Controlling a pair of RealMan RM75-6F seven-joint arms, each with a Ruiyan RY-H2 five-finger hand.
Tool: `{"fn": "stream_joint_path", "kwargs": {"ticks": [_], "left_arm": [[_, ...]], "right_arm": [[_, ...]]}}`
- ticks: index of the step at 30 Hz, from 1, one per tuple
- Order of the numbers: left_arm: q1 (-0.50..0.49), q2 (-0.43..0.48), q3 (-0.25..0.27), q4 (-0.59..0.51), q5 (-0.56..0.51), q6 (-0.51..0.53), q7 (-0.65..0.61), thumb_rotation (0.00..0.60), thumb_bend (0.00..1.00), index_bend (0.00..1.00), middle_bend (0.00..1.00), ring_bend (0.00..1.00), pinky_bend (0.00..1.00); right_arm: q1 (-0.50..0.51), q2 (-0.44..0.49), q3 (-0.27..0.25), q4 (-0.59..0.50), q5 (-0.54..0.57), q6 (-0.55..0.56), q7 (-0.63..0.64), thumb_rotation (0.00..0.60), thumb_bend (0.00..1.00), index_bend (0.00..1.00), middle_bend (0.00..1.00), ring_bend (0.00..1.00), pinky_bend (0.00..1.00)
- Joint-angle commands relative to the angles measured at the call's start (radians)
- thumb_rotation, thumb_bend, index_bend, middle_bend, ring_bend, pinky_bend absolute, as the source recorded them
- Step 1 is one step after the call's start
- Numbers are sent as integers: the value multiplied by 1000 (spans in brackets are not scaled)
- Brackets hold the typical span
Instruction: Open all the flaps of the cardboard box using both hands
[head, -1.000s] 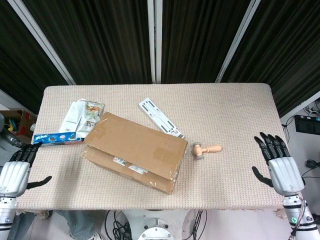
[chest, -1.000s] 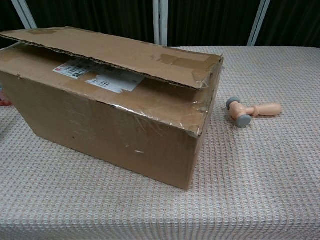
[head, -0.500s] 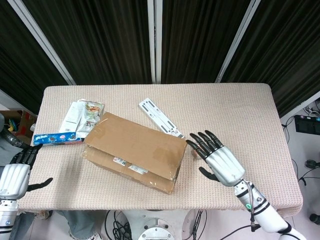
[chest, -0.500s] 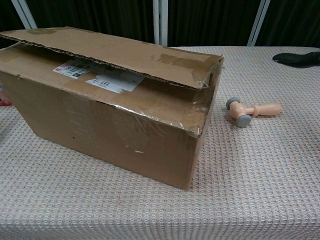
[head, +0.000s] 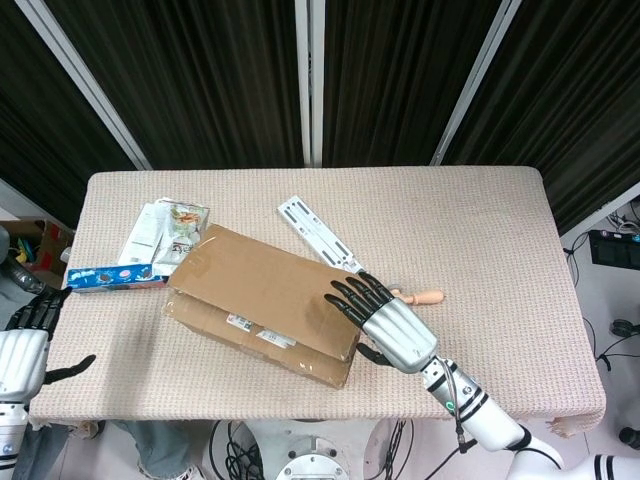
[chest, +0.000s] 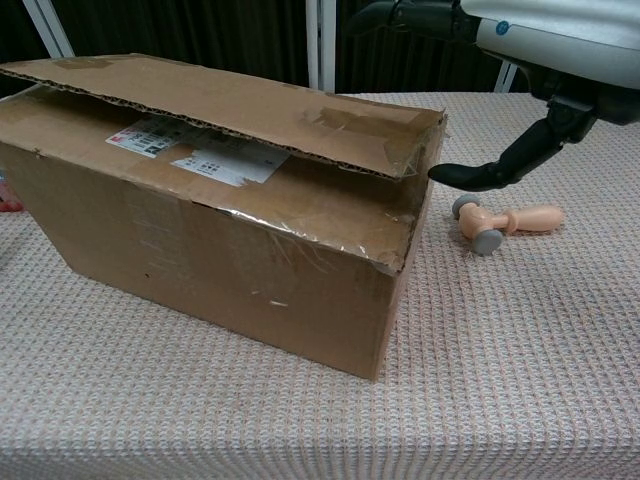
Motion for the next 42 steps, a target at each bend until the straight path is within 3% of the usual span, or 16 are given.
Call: {"fn": "stream_joint_path", "kwargs": {"ticks": [1, 12, 23, 31, 42], "left_arm": [[5, 3, -1, 3, -5, 5, 6, 511, 0, 78, 146, 130, 226], [12, 15, -1, 5, 6, 15, 7, 510, 0, 78, 146, 130, 227], [15, 15, -13, 5, 32, 50, 6, 509, 0, 77, 139, 130, 227], [5, 11, -23, -1, 45, 52, 26, 512, 0, 77, 138, 130, 226], [-33, 12, -31, -34, 78, 24, 11, 515, 0, 78, 138, 130, 227]], "right_arm": [[22, -33, 9, 21, 16, -8, -3, 600, 220, 0, 0, 0, 0], [58, -132, 46, 113, 3, 66, -19, 600, 279, 0, 0, 0, 0], [81, -35, 154, 155, 72, 113, 30, 600, 309, 0, 0, 0, 0], [76, 14, 210, 261, 147, 151, 143, 600, 296, 0, 0, 0, 0], [33, 46, 189, 382, 130, 225, 282, 600, 295, 0, 0, 0, 0]]}}
